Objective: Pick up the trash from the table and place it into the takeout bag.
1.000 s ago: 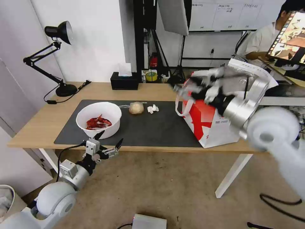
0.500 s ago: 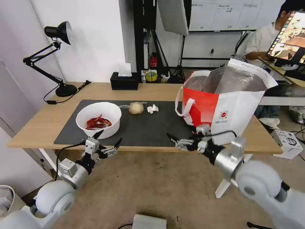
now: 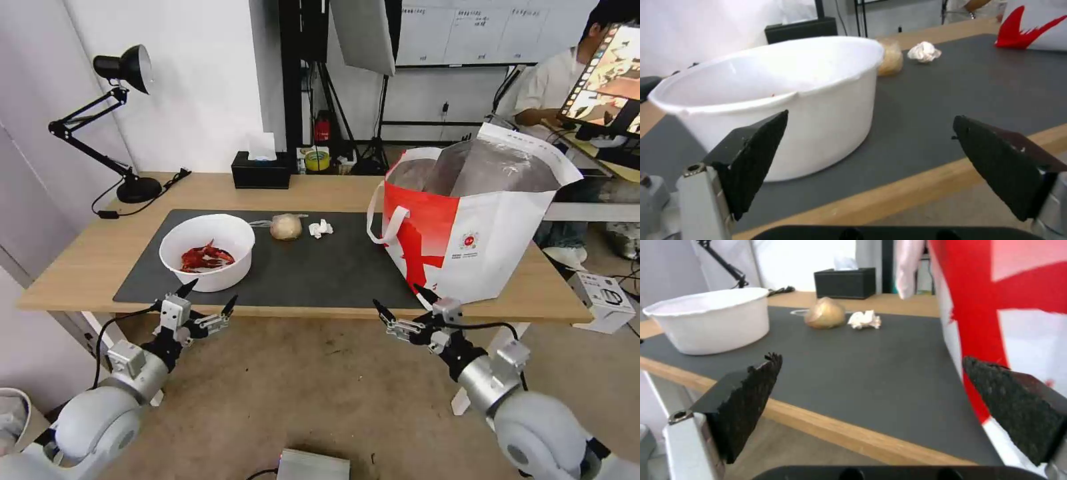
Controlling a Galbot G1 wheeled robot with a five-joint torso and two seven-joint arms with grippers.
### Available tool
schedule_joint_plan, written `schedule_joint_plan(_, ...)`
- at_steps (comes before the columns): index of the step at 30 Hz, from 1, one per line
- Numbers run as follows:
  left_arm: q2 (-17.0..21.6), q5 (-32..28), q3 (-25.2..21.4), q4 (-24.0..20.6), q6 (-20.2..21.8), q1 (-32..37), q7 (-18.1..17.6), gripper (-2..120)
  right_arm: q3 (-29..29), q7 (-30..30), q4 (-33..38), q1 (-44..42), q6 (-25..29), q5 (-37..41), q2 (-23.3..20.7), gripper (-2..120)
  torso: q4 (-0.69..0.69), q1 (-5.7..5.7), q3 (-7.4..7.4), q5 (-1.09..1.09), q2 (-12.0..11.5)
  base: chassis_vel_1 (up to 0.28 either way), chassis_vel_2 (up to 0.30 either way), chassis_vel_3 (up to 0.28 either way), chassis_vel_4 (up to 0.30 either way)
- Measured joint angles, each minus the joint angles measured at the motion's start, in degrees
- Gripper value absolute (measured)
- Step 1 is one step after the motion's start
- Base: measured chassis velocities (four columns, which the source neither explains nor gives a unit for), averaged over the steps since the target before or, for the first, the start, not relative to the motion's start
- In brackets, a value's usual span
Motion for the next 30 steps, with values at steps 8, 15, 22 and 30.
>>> schedule_joint_plan(8,-0.7,-0.1,-0.9,0.0,-0.2,1.7,0.0,100,0.6,0.0,-1.5,-0.8,4.5,-0.4,0.3,100,0.0,0.01,0.0,0.0,0.0,0.0,0.0,0.0,0.0)
schedule_joint_plan(15,-1.6,-2.0,-1.4,-0.4,0.5,3.7,-2.7,100,0.8,-0.2,-3.1,-0.7,5.5,-0.5,0.3,100,0.0,0.01,0.0,0.0,0.0,0.0,0.0,0.0,0.0)
schedule_joint_plan(22,-2.7,-1.0,-1.4,-0.1,0.4,4.4,-2.8,100,0.2,-0.2,-4.3,-0.4,5.9,0.6,0.8,100,0.0,0.01,0.0,0.0,0.0,0.0,0.0,0.0,0.0)
schedule_joint_plan(30,-2.7,-0.6,-1.3,0.2,0.4,4.2,-2.8,100,-0.5,-0.1,-3.8,-0.5,5.8,0.8,0.7,100,0.0,0.01,0.0,0.0,0.0,0.0,0.0,0.0,0.0)
